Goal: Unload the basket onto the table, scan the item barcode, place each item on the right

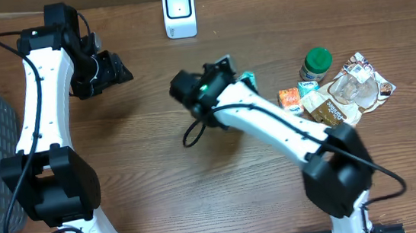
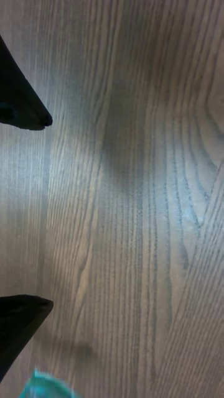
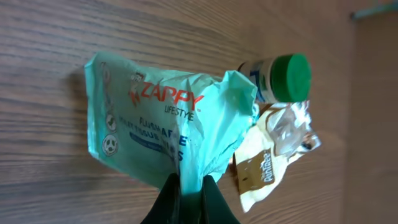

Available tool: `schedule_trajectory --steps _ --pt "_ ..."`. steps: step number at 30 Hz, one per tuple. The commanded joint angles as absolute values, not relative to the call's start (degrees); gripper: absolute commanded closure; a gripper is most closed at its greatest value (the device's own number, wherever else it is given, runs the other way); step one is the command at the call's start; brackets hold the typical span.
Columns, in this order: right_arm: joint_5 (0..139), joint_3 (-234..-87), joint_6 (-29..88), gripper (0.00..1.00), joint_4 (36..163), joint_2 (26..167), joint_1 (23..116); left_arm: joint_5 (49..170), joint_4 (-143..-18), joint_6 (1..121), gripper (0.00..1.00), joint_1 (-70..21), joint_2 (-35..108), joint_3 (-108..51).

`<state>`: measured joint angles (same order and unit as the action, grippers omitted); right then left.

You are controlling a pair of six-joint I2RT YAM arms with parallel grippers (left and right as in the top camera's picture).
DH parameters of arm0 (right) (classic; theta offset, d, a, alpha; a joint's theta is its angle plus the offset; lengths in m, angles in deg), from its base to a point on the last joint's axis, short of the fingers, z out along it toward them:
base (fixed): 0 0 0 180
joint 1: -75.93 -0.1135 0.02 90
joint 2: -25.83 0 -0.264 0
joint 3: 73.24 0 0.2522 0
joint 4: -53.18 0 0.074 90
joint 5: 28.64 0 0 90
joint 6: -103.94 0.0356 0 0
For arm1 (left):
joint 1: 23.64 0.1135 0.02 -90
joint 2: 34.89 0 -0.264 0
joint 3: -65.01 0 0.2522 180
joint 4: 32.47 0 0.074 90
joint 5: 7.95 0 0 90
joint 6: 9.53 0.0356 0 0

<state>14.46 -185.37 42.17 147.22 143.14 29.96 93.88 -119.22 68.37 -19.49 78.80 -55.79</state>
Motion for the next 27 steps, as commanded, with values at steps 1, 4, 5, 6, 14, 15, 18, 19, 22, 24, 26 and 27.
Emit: schedule_trajectory --steps 1,4,5,6,14,15,18,19,22,24,26,27 --pt "5.0 -185.6 42.2 0.96 150.4 150.5 27.9 94.6 -119.0 67.5 0.3 -19.3 78.7 -55.5" --pt "1.1 -185.6 43.4 0.96 156.5 155.8 27.2 94.6 -119.0 67.5 0.3 -19.3 78.7 -55.5" --pt "0.6 -185.6 44.4 0.96 158.2 157.5 26.5 94.6 -118.9 67.5 0.3 -19.3 78.7 -55.5" --pt "1.0 -185.6 44.4 0.96 158.2 157.9 25.9 94.6 -118.8 67.5 0.3 -19.3 78.7 -55.5" --pt "14.6 -185.7 37.5 0.57 148.9 158.1 18.4 94.5 -117.9 67.5 0.29 -19.2 78.7 -55.5" --pt "19.0 -185.7 35.1 0.47 146.8 158.1 17.3 94.5 -117.8 67.5 0.29 -19.2 78.7 -55.5" --pt "30.7 -187.3 34.1 0.33 141.9 158.0 14.4 94.3 -117.8 67.6 0.28 -19.1 78.7 -55.5" --pt "33.0 -188.4 35.7 0.33 141.6 157.8 14.0 94.0 -117.8 67.6 0.28 -19.1 78.7 -55.5" --pt "40.2 -193.5 36.6 0.32 138.6 155.7 14.4 93.8 -117.8 67.6 0.28 -19.1 78.7 -55.5" --pt "43.1 -196.5 36.6 0.32 137.9 153.4 17.0 93.9 -117.8 67.5 0.27 -19.2 78.7 -55.5" --pt "45.7 -197.5 35.1 0.35 137.9 151.3 20.3 93.9 -117.8 67.5 0.28 -19.2 78.7 -55.5" --pt "47.6 -197.5 33.4 0.38 138.0 150.1 22.8 93.9 -117.8 67.5 0.28 -19.2 78.7 -55.5"
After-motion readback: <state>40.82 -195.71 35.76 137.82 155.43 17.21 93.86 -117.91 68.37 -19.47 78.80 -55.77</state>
